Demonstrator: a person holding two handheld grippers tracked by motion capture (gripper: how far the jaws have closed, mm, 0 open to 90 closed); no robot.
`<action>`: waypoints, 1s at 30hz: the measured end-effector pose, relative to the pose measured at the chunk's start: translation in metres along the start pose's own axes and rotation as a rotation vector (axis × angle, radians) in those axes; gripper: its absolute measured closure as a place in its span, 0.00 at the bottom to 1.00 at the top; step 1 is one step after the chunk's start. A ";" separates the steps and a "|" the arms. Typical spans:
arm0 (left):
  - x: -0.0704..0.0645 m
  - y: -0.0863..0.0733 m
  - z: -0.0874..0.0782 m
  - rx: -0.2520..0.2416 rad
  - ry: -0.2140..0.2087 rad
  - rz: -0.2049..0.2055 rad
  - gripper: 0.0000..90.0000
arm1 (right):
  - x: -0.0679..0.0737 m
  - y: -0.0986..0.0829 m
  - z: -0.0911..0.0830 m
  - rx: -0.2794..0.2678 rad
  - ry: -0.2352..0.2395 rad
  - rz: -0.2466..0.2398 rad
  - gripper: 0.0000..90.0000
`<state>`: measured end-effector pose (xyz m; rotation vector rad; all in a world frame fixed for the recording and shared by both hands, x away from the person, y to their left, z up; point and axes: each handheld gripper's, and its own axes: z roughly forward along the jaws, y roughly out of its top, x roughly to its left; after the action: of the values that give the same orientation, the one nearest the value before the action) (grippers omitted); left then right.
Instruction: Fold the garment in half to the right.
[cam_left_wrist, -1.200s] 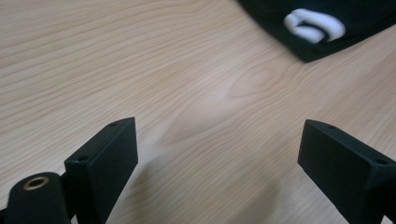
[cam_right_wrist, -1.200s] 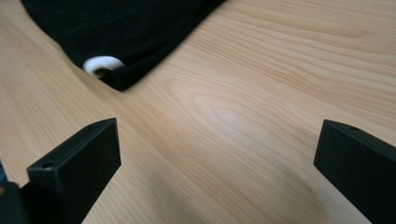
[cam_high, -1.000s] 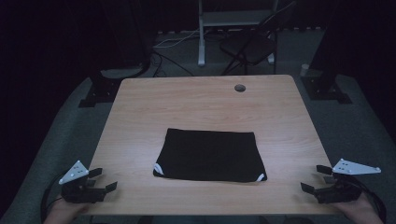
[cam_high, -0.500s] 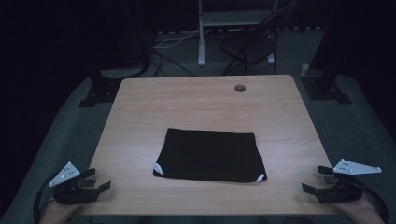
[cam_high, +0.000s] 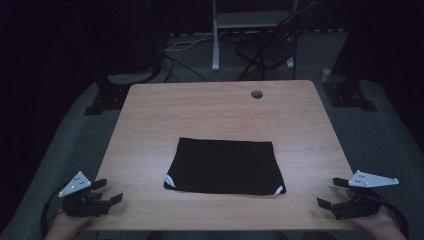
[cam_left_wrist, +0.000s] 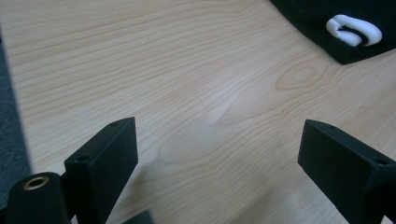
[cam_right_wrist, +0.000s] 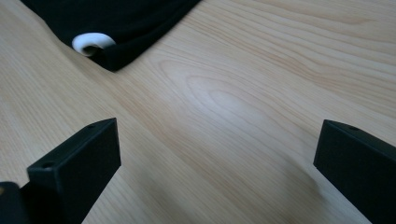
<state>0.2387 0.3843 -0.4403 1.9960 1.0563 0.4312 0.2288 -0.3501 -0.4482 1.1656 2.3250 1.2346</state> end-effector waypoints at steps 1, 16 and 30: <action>-0.002 0.002 0.002 0.002 -0.006 0.008 0.13 | 0.002 0.001 0.001 -0.001 0.003 -0.003 0.01; -0.034 0.034 0.042 0.013 -0.108 0.109 0.13 | 0.043 0.026 0.039 0.012 0.105 -0.115 0.01; -0.051 0.065 0.076 0.014 -0.183 0.157 0.13 | 0.102 0.059 0.084 0.014 0.274 -0.254 0.01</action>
<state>0.2888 0.2847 -0.4313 2.0948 0.7953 0.3165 0.2412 -0.2065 -0.4389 0.7111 2.5813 1.3548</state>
